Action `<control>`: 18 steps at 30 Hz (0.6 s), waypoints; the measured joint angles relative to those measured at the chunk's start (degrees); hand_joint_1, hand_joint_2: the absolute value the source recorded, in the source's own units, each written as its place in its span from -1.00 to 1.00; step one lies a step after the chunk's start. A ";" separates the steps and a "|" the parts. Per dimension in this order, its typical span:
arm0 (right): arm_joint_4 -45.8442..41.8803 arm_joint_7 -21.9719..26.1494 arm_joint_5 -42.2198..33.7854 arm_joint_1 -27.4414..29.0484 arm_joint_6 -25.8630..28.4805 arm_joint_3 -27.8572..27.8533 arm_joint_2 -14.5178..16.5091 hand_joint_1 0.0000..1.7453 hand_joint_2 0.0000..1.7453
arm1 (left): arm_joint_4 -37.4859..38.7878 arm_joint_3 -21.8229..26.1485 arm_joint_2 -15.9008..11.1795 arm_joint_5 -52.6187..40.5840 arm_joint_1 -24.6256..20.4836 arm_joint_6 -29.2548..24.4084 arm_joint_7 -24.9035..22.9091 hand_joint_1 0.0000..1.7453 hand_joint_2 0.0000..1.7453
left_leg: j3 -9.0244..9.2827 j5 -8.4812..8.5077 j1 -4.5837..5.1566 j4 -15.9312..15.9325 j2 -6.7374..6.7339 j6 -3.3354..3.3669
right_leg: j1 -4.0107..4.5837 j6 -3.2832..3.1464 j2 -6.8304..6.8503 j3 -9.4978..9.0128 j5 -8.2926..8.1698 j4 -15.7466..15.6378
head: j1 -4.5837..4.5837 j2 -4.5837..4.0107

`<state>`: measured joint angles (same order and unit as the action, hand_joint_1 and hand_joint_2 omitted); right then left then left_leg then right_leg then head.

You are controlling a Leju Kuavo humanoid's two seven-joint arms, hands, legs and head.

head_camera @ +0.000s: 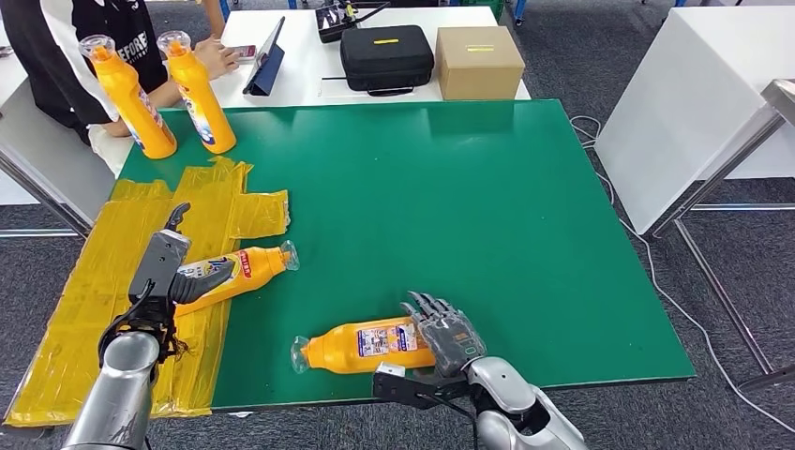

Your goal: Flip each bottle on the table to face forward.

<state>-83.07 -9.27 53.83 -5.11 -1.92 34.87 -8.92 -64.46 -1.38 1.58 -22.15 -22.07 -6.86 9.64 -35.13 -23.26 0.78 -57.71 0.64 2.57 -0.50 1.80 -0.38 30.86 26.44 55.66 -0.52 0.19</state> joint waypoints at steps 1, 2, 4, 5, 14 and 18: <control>0.26 0.00 0.00 -0.05 -0.04 -0.24 0.11 1.00 1.00 | 0.00 0.00 0.04 0.01 0.00 0.06 0.00 -1.00 1.00 | 0.01 0.00 0.00 0.00 0.00 0.00 | 0.00 0.00 0.00 -0.01 0.00 0.00 | 0.00 0.00; 0.49 0.00 0.00 -0.06 -0.04 -0.48 0.21 1.00 1.00 | 0.00 -0.01 0.10 0.00 -0.01 0.10 -0.01 -1.00 1.00 | 0.01 0.00 0.00 0.00 0.00 0.00 | 0.00 0.00 0.00 -0.01 0.00 0.00 | 0.00 0.00; 0.80 0.00 0.00 -0.09 -0.02 -0.83 0.37 1.00 1.00 | 0.00 -0.02 0.20 -0.01 -0.02 0.14 -0.02 -1.00 1.00 | 0.02 0.00 0.01 0.00 0.00 0.00 | -0.01 0.00 0.00 -0.02 0.00 -0.01 | 0.01 -0.01; 0.93 0.00 0.00 -0.11 0.00 -0.96 0.45 1.00 1.00 | 0.00 -0.02 0.24 -0.01 -0.02 0.16 -0.02 -1.00 1.00 | 0.03 0.00 0.01 0.00 0.00 0.00 | -0.01 0.00 0.00 -0.03 0.00 -0.01 | 0.02 -0.01; 1.32 0.14 0.40 0.09 0.85 -1.86 0.98 1.00 1.00 | -0.16 -0.07 0.34 0.01 -0.03 0.17 -0.01 -1.00 1.00 | 0.06 0.00 0.00 0.00 0.00 0.00 | 0.00 0.00 0.00 -0.04 0.00 -0.01 | 0.01 -0.01; 1.26 1.98 -0.69 0.96 2.64 -2.87 1.55 1.00 1.00 | -0.93 -0.07 0.34 0.04 0.21 0.11 0.00 -1.00 1.00 | 0.04 0.00 0.00 0.00 0.00 0.00 | 0.00 0.00 0.00 -0.04 0.00 0.00 | 0.01 0.00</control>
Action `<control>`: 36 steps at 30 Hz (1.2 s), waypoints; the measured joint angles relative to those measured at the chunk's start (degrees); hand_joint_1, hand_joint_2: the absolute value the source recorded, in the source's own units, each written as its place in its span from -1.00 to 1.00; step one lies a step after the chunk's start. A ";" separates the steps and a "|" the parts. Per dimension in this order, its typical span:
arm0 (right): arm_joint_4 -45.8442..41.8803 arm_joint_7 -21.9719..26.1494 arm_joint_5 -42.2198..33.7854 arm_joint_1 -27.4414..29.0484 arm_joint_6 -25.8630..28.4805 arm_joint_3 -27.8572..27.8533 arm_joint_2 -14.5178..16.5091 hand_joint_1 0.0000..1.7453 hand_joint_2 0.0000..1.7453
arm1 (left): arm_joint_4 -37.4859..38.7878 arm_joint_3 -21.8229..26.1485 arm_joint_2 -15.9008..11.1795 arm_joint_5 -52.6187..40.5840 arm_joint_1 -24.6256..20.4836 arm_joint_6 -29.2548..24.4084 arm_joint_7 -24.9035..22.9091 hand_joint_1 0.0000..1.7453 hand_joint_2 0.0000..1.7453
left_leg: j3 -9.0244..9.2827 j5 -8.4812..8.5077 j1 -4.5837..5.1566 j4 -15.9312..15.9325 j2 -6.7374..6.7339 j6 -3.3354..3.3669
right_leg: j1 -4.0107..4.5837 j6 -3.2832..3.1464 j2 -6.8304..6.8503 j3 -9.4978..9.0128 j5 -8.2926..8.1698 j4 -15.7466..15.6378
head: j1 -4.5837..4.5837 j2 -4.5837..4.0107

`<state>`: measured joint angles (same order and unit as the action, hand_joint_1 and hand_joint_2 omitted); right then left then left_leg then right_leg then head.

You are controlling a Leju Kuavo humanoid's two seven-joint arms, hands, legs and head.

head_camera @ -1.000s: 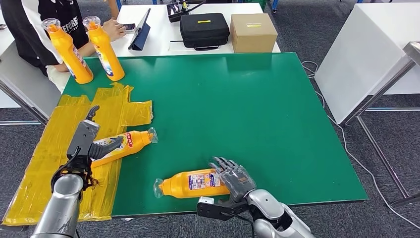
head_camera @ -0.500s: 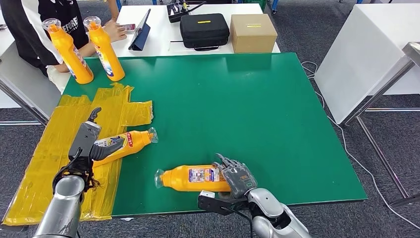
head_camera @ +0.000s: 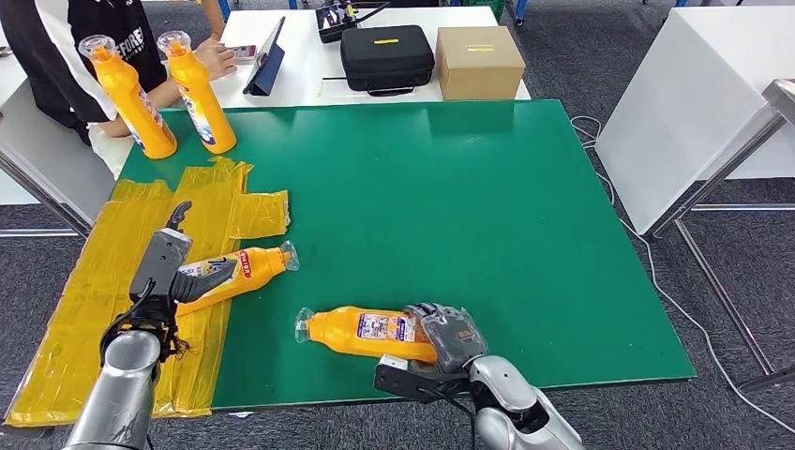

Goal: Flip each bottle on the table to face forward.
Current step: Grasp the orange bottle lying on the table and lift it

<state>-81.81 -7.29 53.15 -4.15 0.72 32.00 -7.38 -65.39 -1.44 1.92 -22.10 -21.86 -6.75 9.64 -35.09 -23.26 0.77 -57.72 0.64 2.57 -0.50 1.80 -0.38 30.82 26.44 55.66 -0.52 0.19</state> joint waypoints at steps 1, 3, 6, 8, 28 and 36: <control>-0.05 0.93 -0.93 0.37 0.72 -0.45 0.21 1.00 1.00 | -0.29 0.00 0.00 0.01 0.19 -0.04 0.00 -1.00 1.00 | -0.01 0.00 0.00 0.00 0.00 0.00 | 0.00 0.00 0.00 0.00 0.00 0.00 | 0.00 0.00; -0.25 2.78 -2.96 1.10 2.01 -1.41 0.50 1.00 1.00 | -0.89 0.00 0.00 0.04 0.68 -0.10 0.02 -1.00 1.00 | -0.03 0.00 0.00 0.00 0.00 0.00 | 0.00 0.00 0.00 0.02 0.00 0.00 | -0.01 0.00; -0.80 5.86 -6.58 2.21 4.73 -2.81 0.93 1.00 1.00 | -1.85 0.00 0.03 0.34 1.41 0.02 0.20 -1.00 1.00 | -0.08 0.00 0.01 0.00 0.00 0.00 | -0.01 0.00 0.00 0.06 0.00 0.00 | 0.00 -0.01; -1.36 7.39 -8.70 2.60 6.75 -3.73 1.35 1.00 1.00 | -2.50 -0.01 0.07 0.79 1.75 0.33 0.41 -1.00 1.00 | -0.10 0.00 0.01 0.00 0.00 0.00 | 0.00 0.00 0.00 0.08 0.00 0.00 | 0.01 -0.01; -2.59 9.93 -13.76 2.57 10.31 -6.38 2.72 1.00 1.00 | -4.18 -0.38 0.44 3.50 2.16 3.39 1.20 -1.00 1.00 | -0.10 0.00 0.01 0.00 0.00 0.00 | 0.00 0.00 0.00 0.09 0.00 0.00 | 0.01 -0.01; -3.61 16.11 -23.14 -0.69 19.32 -8.50 3.92 1.00 1.00 | -4.87 -6.40 1.48 16.47 1.90 17.71 2.12 -1.00 1.00 | -0.10 0.01 0.04 -0.01 0.00 0.01 | -0.02 0.02 0.00 0.07 -0.02 0.01 | 0.00 -0.01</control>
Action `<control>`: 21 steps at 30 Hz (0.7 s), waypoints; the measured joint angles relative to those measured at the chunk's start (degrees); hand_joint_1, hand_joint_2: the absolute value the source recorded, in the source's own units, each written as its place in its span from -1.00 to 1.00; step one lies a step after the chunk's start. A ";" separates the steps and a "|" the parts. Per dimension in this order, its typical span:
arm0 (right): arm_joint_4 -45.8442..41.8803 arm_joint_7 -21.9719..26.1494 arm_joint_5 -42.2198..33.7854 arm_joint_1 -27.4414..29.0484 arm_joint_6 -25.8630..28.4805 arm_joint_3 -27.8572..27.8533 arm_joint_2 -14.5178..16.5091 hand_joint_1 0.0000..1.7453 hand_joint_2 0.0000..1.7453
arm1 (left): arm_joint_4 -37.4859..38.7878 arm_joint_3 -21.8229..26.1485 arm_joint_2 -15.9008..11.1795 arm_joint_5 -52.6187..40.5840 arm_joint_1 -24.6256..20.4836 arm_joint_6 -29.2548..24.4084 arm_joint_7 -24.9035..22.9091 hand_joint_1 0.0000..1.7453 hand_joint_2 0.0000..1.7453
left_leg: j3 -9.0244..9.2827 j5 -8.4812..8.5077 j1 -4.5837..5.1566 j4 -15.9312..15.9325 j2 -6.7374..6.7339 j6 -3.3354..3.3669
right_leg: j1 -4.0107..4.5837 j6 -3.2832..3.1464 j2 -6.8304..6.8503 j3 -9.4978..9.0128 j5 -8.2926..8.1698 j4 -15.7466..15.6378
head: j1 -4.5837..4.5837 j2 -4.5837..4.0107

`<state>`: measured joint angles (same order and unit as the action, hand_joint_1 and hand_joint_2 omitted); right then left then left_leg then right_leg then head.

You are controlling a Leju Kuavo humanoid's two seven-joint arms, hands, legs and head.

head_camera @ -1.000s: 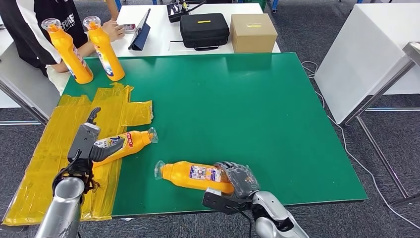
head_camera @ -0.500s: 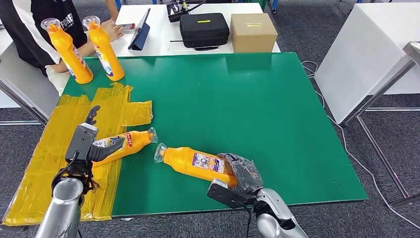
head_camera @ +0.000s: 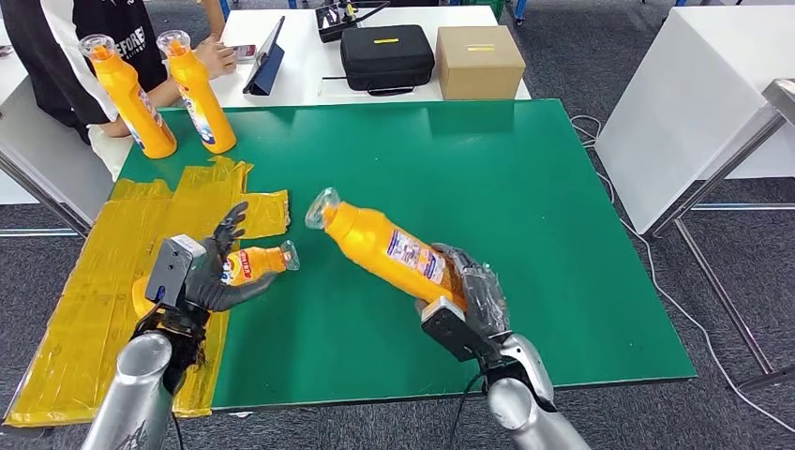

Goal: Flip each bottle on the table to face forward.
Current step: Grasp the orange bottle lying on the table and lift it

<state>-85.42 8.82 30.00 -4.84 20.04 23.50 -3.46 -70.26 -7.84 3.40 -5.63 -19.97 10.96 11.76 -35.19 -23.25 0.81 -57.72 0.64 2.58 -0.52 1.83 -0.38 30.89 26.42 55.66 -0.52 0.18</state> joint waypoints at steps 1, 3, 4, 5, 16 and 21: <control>-0.14 0.83 -0.68 -0.32 0.91 -0.08 0.13 1.00 1.00 | -0.45 -0.85 0.07 2.38 0.09 2.34 -0.02 -1.00 1.00 | 0.00 0.00 0.00 0.00 0.00 0.00 | 0.00 0.00 0.00 0.00 0.00 0.00 | 0.00 0.00; -0.28 2.83 -2.09 -1.03 2.62 -0.11 0.66 1.00 1.00 | -1.46 -2.71 0.20 6.29 0.32 6.07 -0.64 -1.00 1.00 | -0.01 0.00 0.00 0.00 0.00 0.00 | 0.00 0.00 0.00 0.01 0.00 0.00 | 0.01 0.00; -0.29 3.95 -2.84 -1.44 3.50 -0.10 1.07 1.00 1.00 | -1.86 -3.80 0.27 7.80 0.41 7.31 -1.11 -1.00 1.00 | -0.01 -0.01 0.00 0.00 0.00 0.00 | 0.00 0.00 0.00 0.01 0.00 0.00 | 0.01 0.00; -0.28 4.97 -3.53 -1.92 4.26 -0.08 1.52 1.00 1.00 | -2.15 -4.94 0.36 8.86 0.48 8.03 -1.52 -1.00 1.00 | -0.01 -0.01 0.00 0.00 0.00 0.00 | 0.01 0.00 0.00 0.02 0.00 0.00 | 0.02 -0.01; 0.56 9.31 -8.91 -4.84 4.28 0.60 4.05 1.00 1.00 | -2.41 -10.94 0.92 10.73 0.18 6.91 -2.20 -1.00 1.00 | -0.01 0.00 -0.05 0.00 0.00 -0.01 | 0.04 -0.01 0.00 0.01 0.01 0.02 | 0.01 0.00; 2.71 12.78 -11.07 -7.32 4.17 0.73 5.92 1.00 1.00 | -2.42 -11.84 1.27 11.68 -0.93 5.51 -3.01 -1.00 1.00 | -0.01 0.00 -0.04 0.00 0.00 -0.01 | 0.03 -0.01 0.00 0.01 0.00 0.02 | 0.00 0.00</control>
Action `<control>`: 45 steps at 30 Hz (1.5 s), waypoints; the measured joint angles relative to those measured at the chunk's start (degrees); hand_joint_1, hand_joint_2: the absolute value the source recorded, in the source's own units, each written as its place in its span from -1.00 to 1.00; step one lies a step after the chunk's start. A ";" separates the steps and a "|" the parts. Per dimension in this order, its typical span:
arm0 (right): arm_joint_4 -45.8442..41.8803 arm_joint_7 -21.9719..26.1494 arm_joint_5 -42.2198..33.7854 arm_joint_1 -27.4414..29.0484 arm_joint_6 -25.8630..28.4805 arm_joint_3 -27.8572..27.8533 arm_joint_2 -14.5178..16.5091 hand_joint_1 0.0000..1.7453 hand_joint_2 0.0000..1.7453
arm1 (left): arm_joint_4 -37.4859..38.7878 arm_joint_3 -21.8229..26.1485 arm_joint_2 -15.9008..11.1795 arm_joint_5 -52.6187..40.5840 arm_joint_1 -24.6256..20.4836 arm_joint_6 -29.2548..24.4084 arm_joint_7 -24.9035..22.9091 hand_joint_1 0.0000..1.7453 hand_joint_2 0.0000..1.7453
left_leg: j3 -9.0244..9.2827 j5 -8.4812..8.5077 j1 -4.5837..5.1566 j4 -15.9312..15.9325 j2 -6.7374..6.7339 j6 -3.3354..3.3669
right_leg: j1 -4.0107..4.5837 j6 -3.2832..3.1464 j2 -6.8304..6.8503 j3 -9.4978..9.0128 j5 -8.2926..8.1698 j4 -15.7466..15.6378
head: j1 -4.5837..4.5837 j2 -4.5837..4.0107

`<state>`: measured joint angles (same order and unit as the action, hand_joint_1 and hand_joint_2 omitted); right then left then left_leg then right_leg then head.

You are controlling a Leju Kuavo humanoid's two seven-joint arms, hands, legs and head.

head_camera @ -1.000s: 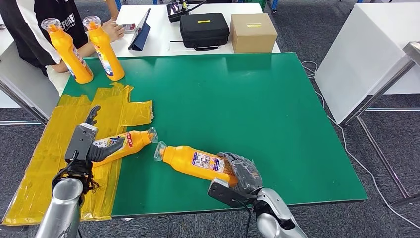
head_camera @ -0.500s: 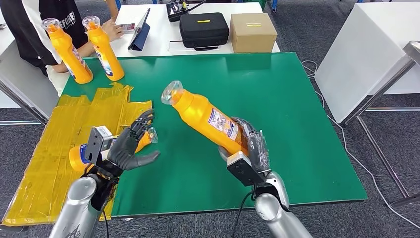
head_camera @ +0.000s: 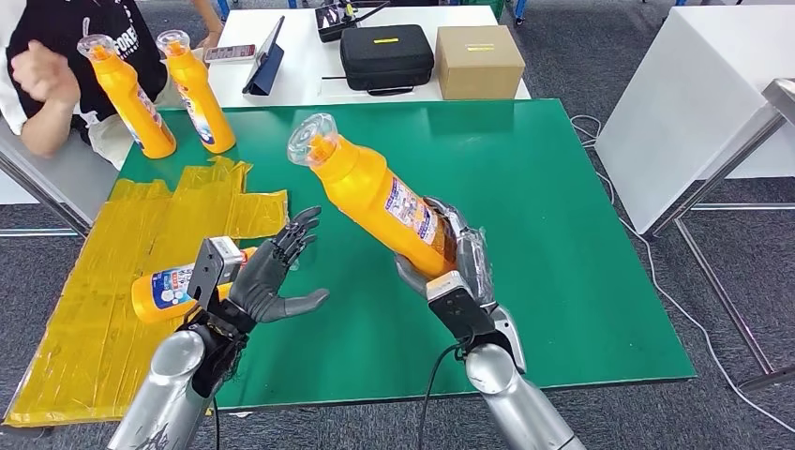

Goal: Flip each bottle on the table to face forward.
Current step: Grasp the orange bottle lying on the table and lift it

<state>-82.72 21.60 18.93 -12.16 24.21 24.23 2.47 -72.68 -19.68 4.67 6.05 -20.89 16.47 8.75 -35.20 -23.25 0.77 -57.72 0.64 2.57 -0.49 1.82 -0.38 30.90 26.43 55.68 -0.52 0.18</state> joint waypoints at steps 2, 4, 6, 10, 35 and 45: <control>0.93 0.48 -0.36 -0.89 0.01 0.05 0.69 1.00 1.00 | -0.11 -0.22 0.14 0.48 -0.22 -0.44 -0.43 -1.00 1.00 | 0.00 0.00 0.00 0.00 0.01 0.00 | 0.00 0.00 0.00 0.00 0.00 0.00 | 0.01 0.00; 1.99 0.88 -0.76 -1.75 0.00 0.17 1.25 1.00 1.00 | -0.32 -0.33 0.37 1.96 -0.33 -1.01 -1.18 -1.00 1.00 | 0.00 0.00 0.00 0.00 0.00 0.00 | 0.00 0.00 0.00 0.00 0.00 0.00 | 0.01 -0.01; 2.99 1.10 -1.05 -2.46 -0.14 0.34 1.76 1.00 1.00 | -0.56 -0.35 0.76 4.22 -0.52 -1.65 -2.01 -1.00 1.00 | -0.01 0.00 0.00 0.00 0.00 0.00 | 0.00 0.00 0.00 0.00 0.00 0.00 | 0.02 0.00; 4.51 1.17 -1.10 -3.47 -0.81 1.36 2.80 1.00 1.00 | -0.76 -0.70 1.69 8.22 -1.49 -2.74 -3.11 -1.00 1.00 | -0.01 0.00 0.00 0.00 0.01 0.00 | 0.00 0.00 0.00 0.01 0.00 0.00 | 0.01 -0.01; 12.50 -0.36 -0.94 -6.48 -5.02 7.58 6.57 1.00 1.00 | 0.52 -1.12 5.27 18.23 -5.76 -6.28 -4.76 -1.00 -1.00 | -0.04 0.00 0.00 0.00 0.01 0.00 | 0.00 0.00 0.00 0.03 0.00 0.01 | 0.01 -0.01; 14.95 -0.54 -1.41 -7.94 -5.11 8.37 7.36 1.00 1.00 | 0.51 -0.22 5.42 18.27 -5.75 -6.54 -5.58 -1.00 0.50 | -0.04 0.00 0.00 0.00 0.01 0.00 | 0.00 0.00 0.00 0.05 0.00 0.01 | 0.01 -0.01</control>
<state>-67.77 21.06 17.52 -20.10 19.10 32.60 9.83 -72.17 -19.91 10.09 24.33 -26.64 9.93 3.16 -35.25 -23.24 0.77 -57.72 0.65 2.57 -0.49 1.82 -0.38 30.95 26.43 55.68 -0.51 0.17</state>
